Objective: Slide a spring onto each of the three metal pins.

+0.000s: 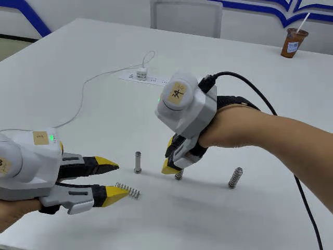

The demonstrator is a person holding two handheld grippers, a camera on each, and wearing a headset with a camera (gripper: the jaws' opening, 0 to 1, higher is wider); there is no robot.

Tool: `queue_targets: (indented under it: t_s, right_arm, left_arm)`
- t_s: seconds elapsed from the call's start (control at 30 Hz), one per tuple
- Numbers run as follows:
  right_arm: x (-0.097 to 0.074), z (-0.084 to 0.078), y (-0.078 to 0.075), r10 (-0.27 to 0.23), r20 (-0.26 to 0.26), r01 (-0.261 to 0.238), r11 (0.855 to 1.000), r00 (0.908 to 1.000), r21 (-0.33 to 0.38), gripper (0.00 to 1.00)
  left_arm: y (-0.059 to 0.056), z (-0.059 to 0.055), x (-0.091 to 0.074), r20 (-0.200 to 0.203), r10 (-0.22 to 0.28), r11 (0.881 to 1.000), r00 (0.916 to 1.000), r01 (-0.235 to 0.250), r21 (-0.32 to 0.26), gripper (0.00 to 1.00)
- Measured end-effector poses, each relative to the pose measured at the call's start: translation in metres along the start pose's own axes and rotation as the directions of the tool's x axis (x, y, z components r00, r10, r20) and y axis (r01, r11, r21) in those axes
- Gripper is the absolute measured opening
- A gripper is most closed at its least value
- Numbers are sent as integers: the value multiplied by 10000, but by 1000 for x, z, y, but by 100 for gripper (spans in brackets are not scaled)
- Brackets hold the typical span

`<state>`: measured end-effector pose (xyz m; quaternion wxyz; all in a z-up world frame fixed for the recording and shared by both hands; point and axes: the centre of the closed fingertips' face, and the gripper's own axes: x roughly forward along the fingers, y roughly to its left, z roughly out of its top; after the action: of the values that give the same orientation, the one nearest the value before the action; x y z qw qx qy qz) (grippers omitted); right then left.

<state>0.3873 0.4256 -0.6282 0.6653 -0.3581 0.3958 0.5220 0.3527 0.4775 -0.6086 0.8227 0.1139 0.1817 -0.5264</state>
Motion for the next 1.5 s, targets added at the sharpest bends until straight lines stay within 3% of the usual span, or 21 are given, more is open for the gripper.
queue_targets:
  t_s: [0.4,0.9,1.27,1.5]
  right_arm:
    - [30,13,25,476,190,-480,9986,9987,229,18]
    - [59,18,36,624,295,-643,9955,9976,701,16]
    - [68,14,37,375,182,-386,9969,9991,681,12]
    - [64,8,36,424,162,-434,9972,9990,617,11]
  left_arm:
    - [0,-7,-2,-92,41,9999,9999,-41,-92,35]
    - [-1,-12,-3,-199,22,9999,9998,-26,-170,34]
    - [-1,-14,-4,-246,69,9998,9997,-74,-192,34]
    - [-2,-14,-3,-264,42,9998,9996,-47,-174,33]
